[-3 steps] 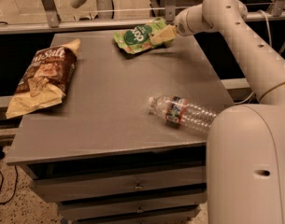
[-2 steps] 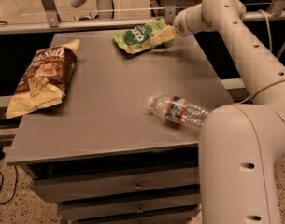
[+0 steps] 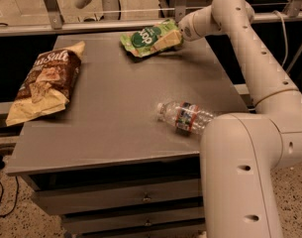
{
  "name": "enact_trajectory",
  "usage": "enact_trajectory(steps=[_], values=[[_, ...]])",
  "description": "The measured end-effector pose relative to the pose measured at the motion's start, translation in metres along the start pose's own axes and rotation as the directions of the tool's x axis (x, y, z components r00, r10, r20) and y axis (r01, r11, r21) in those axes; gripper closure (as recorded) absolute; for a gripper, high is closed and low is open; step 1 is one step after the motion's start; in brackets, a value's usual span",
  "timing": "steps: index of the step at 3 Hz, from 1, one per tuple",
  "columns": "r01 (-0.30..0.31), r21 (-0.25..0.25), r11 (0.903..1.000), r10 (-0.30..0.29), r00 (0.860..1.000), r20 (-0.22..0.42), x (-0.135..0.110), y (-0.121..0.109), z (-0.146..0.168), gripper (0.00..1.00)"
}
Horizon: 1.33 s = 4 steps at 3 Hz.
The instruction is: Move green rice chip bag near water bottle
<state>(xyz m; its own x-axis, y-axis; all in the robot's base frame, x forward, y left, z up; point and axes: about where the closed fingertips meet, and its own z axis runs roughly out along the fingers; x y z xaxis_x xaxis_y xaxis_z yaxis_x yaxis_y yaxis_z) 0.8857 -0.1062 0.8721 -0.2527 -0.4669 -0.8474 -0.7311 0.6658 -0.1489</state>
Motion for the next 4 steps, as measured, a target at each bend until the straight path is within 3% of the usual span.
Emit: enact_trajectory(steps=[2,3,4], values=[[0.001,-0.041,0.9992,0.000,1.000,0.008,-0.002,0.006,-0.002,0.64],[0.015,-0.031,0.9994,-0.014,0.999,0.035,-0.014,0.003,-0.018,0.95],[0.033,-0.026,0.9991,-0.032,0.998,0.062,-0.027,0.006,-0.030,1.00]])
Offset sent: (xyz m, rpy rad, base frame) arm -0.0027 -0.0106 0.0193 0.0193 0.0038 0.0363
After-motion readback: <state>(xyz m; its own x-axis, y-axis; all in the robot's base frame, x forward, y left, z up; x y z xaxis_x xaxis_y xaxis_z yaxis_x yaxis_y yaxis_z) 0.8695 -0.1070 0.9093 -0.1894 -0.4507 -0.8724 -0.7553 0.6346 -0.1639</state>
